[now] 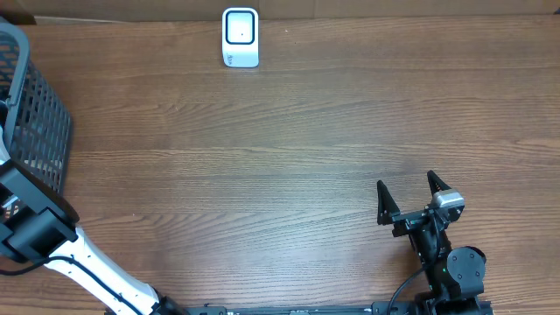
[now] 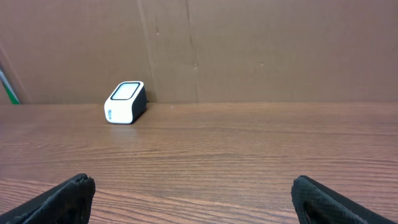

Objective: Scan the item barcode
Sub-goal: 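Lower the left gripper onto the green-lidded jar and grasp it, then lift the jar out and place it on the table center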

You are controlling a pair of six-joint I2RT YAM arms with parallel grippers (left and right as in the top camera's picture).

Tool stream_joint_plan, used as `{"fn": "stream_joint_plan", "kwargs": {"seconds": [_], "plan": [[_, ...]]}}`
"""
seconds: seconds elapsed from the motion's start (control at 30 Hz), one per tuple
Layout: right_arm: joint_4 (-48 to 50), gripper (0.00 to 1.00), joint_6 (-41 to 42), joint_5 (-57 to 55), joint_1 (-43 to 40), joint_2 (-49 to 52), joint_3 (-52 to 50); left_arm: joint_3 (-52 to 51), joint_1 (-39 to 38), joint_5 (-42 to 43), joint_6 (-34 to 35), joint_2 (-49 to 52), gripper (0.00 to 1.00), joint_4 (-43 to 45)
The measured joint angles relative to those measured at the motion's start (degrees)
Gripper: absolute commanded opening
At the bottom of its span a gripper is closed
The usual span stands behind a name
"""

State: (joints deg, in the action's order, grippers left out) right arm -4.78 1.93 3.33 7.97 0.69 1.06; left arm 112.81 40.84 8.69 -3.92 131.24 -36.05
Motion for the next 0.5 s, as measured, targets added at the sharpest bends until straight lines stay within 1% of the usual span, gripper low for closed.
{"fn": "stream_joint_plan", "kwargs": {"seconds": [0.1, 0.27, 0.37, 0.5], "plan": [[0.00, 1.00, 0.00, 0.00, 0.00, 0.00, 0.00, -0.07, 0.00, -0.13, 1.84, -0.74, 0.47, -1.77], [0.00, 1.00, 0.02, 0.00, 0.00, 0.00, 0.00, -1.31, 0.00, -0.42, 7.85, -5.01, 0.47, -3.82], [0.00, 1.00, 0.00, 0.00, 0.00, 0.00, 0.00, -1.57, 0.00, -0.44, 11.45, -10.82, 0.44, -4.74], [-0.02, 1.00, 0.00, 0.02, -0.02, 0.00, 0.00, -1.57, -0.02, -0.59, 14.93, -20.31, 0.44, -6.01]]}}
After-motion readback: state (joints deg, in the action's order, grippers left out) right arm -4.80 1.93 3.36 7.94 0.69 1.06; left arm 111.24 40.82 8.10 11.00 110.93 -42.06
